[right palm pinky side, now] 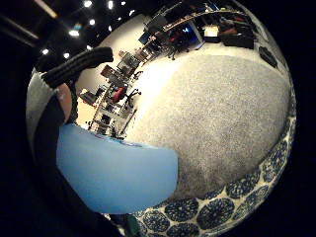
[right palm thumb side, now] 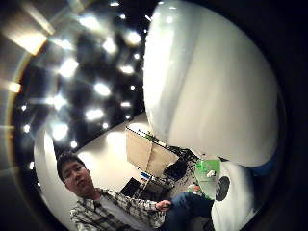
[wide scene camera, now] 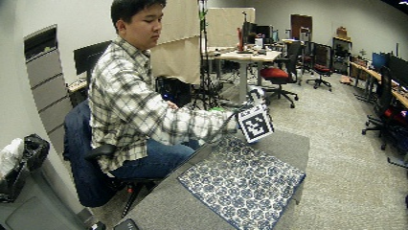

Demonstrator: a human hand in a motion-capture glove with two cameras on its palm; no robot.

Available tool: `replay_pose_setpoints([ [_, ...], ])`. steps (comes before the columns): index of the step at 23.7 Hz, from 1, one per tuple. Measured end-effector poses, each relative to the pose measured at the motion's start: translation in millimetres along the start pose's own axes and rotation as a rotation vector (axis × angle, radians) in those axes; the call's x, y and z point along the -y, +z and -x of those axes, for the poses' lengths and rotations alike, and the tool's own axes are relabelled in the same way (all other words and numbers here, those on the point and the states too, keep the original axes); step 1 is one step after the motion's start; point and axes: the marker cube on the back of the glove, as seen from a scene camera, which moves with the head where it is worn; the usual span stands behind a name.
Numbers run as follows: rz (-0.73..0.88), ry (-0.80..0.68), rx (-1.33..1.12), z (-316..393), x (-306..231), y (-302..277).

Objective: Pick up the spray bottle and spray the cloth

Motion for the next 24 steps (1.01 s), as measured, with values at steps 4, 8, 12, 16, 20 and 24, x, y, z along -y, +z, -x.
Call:
replay_pose_setpoints([
  [4,0.012,0.003,-0.017,-10,0,6],
  [8,0.019,0.002,-0.010,-12,0,6],
  [12,0.010,0.003,-0.023,-14,2,5],
  [16,0.012,0.011,-0.013,-12,3,4],
  [20,0.067,0.028,-0.052,-11,-3,3],
  [24,0.134,0.046,-0.137,-12,-9,-3],
])
